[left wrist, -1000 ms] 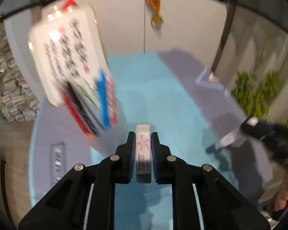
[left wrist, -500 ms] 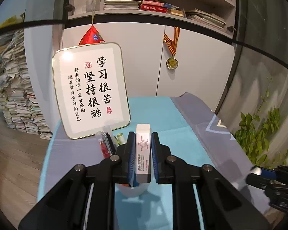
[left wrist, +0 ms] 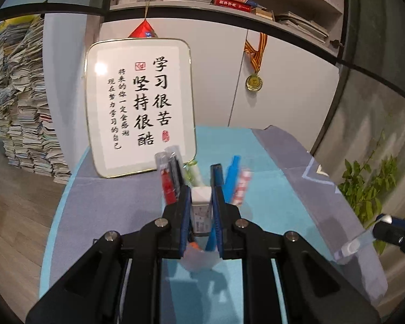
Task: Organize stationery
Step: 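Carry the eraser over the cup and release it with the left gripper, then carry the correction tape to the cup and release it with the right gripper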
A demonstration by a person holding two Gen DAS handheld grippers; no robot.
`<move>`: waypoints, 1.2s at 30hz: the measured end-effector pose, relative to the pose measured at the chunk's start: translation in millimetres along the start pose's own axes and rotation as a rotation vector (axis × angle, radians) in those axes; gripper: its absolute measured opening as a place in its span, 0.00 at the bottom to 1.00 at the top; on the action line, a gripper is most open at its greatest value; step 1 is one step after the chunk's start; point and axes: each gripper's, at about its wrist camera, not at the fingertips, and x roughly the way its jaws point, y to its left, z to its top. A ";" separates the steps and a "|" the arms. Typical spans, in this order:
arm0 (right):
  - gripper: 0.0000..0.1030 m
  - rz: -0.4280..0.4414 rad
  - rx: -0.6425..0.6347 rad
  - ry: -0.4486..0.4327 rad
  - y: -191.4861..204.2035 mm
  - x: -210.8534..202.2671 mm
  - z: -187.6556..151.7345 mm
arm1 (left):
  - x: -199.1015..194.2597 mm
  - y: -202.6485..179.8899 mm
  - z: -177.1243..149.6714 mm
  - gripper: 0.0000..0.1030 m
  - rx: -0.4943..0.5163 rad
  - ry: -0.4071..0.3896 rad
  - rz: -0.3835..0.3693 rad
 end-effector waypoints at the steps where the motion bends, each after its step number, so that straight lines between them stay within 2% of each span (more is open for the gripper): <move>1: 0.26 0.001 -0.005 0.000 2.4 0.0 1.1 | -1.0 2.0 -2.1 0.15 0.000 0.002 -0.002; 6: 0.26 0.019 -0.036 -0.010 19.3 -2.1 9.9 | -19.4 15.1 -6.6 0.27 -0.026 -0.024 0.001; 8: 0.26 0.029 -0.054 -0.017 27.8 -2.8 13.9 | -29.5 22.1 -8.1 0.41 -0.034 -0.055 0.022; 10: 0.26 0.042 -0.076 -0.027 40.3 -3.3 19.6 | -40.3 29.1 -10.1 0.45 -0.034 -0.091 0.046; 13: 0.26 0.073 -0.109 -0.036 59.8 -1.1 27.8 | -51.7 41.6 -14.9 0.45 -0.043 -0.111 0.070; 20: 0.26 0.118 -0.177 -0.044 107.8 14.9 47.6 | -54.9 68.9 -33.3 0.46 -0.101 -0.075 0.075; 26: 0.26 0.062 -0.248 -0.063 142.4 35.8 58.9 | -50.5 68.1 -45.1 0.47 -0.083 -0.046 0.045; 32: 0.26 0.021 -0.251 -0.008 151.5 63.7 58.6 | -50.1 59.7 -49.9 0.52 -0.040 -0.049 0.032; 36: 0.26 -0.008 -0.261 0.026 151.8 79.8 54.6 | -49.1 61.0 -51.8 0.52 -0.040 -0.045 0.026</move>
